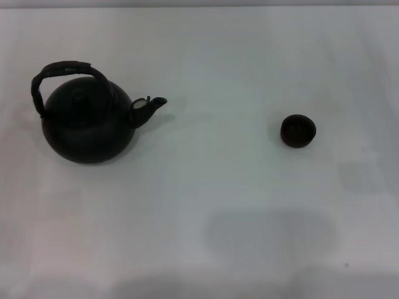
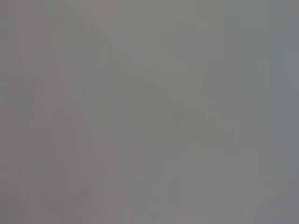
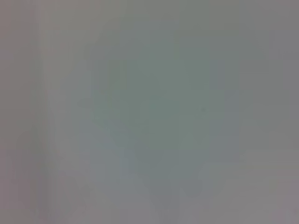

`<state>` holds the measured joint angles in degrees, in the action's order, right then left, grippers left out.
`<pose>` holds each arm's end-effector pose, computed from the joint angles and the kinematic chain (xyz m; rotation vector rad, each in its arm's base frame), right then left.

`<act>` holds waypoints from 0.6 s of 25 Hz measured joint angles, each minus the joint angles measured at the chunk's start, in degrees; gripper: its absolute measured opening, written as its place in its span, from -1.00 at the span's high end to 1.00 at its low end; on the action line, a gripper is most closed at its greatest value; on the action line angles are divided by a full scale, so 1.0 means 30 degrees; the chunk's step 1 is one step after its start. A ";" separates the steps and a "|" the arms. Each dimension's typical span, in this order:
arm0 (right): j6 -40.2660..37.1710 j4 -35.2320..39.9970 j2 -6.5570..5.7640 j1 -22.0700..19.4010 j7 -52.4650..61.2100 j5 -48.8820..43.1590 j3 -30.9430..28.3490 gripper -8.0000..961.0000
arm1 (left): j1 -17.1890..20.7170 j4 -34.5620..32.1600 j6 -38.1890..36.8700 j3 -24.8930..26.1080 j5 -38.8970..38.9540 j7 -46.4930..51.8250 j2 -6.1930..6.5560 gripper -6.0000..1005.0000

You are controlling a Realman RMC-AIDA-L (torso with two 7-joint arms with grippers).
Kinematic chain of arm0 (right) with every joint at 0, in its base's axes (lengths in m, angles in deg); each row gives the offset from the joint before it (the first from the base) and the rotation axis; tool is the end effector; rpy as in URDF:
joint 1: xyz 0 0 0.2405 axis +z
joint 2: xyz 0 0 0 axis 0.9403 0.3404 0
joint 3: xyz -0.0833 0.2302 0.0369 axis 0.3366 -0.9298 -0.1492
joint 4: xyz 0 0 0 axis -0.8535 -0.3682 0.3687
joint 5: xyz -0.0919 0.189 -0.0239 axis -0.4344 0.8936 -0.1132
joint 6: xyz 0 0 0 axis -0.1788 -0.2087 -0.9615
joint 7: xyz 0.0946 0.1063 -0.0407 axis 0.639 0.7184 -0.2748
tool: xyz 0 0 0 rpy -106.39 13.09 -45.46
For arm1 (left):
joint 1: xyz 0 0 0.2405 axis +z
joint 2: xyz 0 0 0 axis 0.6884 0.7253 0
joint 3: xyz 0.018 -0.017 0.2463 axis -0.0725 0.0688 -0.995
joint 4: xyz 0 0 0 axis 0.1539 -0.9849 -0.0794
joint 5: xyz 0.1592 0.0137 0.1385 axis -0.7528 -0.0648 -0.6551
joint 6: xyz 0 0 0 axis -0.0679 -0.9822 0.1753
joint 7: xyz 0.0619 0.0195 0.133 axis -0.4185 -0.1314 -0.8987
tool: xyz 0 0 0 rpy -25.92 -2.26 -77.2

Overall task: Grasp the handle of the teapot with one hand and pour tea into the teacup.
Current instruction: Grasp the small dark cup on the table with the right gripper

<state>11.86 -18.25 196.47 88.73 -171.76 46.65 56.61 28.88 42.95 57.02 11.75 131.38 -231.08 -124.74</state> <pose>0.3793 0.2753 0.0370 -1.5265 0.6146 0.7333 -0.3935 0.2514 0.0603 -1.2194 -0.6064 -0.7396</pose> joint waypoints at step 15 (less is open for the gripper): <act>-0.0001 0.0000 -0.0001 -0.0001 0.0000 0.0028 0.0000 -0.74 | -0.0078 0.0100 -0.0004 -0.0001 -0.0001 -0.0014 -0.0022 -0.66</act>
<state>11.86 -18.25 196.47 88.73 -171.76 46.74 56.61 28.65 43.25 57.01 11.75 131.37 -231.12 -124.80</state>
